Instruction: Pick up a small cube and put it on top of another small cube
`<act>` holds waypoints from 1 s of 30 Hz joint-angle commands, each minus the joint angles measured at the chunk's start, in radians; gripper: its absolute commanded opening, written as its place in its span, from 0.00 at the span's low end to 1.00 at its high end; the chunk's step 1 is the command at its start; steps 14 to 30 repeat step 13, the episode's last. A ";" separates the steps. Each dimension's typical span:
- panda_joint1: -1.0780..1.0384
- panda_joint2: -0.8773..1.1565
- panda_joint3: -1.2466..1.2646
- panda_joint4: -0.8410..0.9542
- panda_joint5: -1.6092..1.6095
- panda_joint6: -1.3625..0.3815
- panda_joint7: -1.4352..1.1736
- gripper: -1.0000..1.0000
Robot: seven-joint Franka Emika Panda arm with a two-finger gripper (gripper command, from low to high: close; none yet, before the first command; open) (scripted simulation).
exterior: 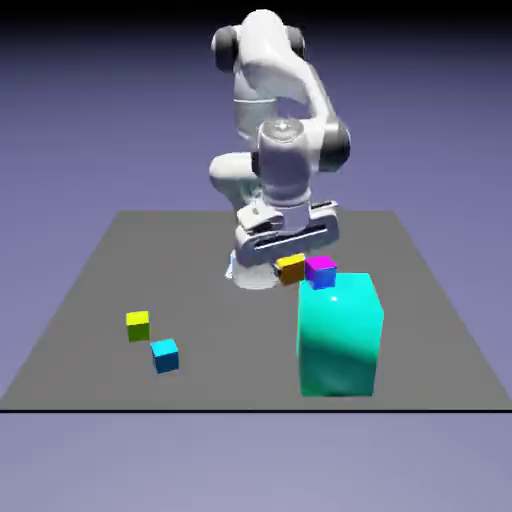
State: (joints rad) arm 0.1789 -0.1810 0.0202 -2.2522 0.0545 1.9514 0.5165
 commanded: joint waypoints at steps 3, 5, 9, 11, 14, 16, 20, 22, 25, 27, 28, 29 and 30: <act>0.043 -0.109 0.064 -0.043 -0.040 -0.056 0.017 0.00; 0.055 -0.138 0.081 -0.055 -0.050 -0.071 0.022 0.00; 0.054 -0.091 0.084 -0.182 -0.053 0.102 0.026 0.00; 0.054 -0.088 0.084 -0.193 -0.054 0.116 0.027 1.00; 0.054 -0.099 0.083 -0.161 -0.053 0.073 0.025 1.00; 0.054 -0.099 0.083 -0.161 -0.053 0.073 0.025 1.00; 0.054 -0.099 0.083 -0.161 -0.053 0.073 0.025 1.00; 0.054 -0.099 0.083 -0.161 -0.053 0.073 0.025 1.00; 0.054 -0.099 0.083 -0.161 -0.053 0.073 0.025 1.00; 0.054 -0.099 0.083 -0.161 -0.053 0.073 0.025 1.00; 0.054 -0.099 0.083 -0.161 -0.053 0.073 0.025 1.00; 0.054 -0.099 0.083 -0.161 -0.053 0.073 0.025 1.00; 0.054 -0.099 0.083 -0.161 -0.053 0.073 0.025 1.00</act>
